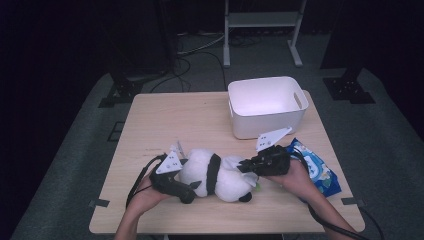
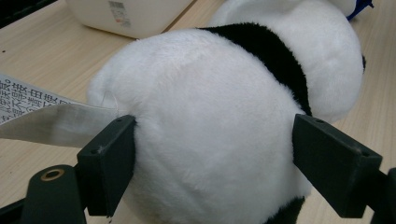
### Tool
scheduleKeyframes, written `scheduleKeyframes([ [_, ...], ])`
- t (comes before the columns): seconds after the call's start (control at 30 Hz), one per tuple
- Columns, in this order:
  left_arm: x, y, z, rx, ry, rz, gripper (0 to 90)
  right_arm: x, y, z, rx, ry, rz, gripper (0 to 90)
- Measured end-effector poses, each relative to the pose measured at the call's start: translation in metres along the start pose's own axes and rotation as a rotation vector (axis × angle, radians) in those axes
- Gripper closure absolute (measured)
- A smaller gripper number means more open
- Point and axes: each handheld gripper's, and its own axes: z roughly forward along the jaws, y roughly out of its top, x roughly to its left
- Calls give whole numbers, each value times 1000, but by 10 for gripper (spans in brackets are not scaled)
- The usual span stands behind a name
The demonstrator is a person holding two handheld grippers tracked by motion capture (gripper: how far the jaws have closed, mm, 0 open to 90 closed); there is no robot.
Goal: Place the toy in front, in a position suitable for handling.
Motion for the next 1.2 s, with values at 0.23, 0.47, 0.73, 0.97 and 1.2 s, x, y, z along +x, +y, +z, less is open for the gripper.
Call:
scheduleKeyframes([
  [0.23, -10, 6, 7, 10, -18, 16, 155, 4, 8, 16, 20, 23, -21, 820],
  [0.47, -17, 10, 11, 19, -40, 45, 154, 11, 21, 29, 8, 60, -42, 820],
  [0.73, -16, 10, 9, 17, -42, 53, 154, 13, 18, 29, 55, 56, -71, 779],
  [0.97, -11, 9, 3, 16, -39, 60, 141, 15, 6, 8, 73, 22, -81, 733],
  [1.2, -6, 5, 2, 39, -41, 30, 102, 12, -7, -10, 89, -36, -79, 588],
])
